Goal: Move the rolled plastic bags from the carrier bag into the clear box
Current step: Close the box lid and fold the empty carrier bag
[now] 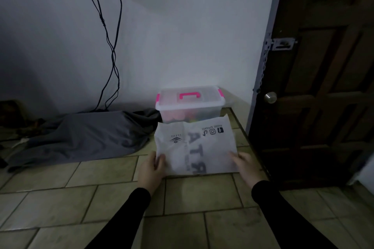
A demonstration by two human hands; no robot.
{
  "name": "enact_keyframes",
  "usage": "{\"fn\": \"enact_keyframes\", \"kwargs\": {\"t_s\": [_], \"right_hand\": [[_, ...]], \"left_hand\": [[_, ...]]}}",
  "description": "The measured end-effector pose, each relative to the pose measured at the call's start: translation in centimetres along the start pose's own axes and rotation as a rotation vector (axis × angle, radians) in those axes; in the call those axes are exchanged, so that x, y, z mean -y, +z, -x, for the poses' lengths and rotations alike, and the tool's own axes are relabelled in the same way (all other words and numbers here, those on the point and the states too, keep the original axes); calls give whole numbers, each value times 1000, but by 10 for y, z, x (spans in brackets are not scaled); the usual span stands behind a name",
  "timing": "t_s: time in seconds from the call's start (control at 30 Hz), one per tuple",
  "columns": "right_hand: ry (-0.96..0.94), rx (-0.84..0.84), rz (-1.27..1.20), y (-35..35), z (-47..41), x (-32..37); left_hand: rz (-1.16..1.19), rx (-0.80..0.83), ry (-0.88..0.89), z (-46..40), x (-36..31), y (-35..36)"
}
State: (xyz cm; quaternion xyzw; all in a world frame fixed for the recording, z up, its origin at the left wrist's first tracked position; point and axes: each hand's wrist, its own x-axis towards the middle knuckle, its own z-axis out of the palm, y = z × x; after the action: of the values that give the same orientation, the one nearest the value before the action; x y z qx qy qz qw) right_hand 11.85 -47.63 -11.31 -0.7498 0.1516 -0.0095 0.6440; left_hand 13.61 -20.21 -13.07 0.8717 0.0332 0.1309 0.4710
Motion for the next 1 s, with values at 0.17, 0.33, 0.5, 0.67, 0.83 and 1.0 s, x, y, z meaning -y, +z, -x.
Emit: {"fn": "enact_keyframes", "kwargs": {"t_s": [0.17,0.33,0.5,0.67,0.83,1.0], "right_hand": [[-21,-90,130,1,-4,-4],[-193,-280,625,15,-2,1],[-522,-269,1064,36,-15,20],[-463,191,1203,70,-29,12],[-273,87,1228,65,-26,-19],[-193,113,1195,65,-31,-13]], "left_hand": [[-343,141,43,-8,3,6],[-536,184,-71,-15,-7,10],[-711,-69,247,-17,-29,20],[-908,258,228,-22,-46,51],[-781,445,169,-31,-16,60],[-750,432,141,-41,-12,65]]}}
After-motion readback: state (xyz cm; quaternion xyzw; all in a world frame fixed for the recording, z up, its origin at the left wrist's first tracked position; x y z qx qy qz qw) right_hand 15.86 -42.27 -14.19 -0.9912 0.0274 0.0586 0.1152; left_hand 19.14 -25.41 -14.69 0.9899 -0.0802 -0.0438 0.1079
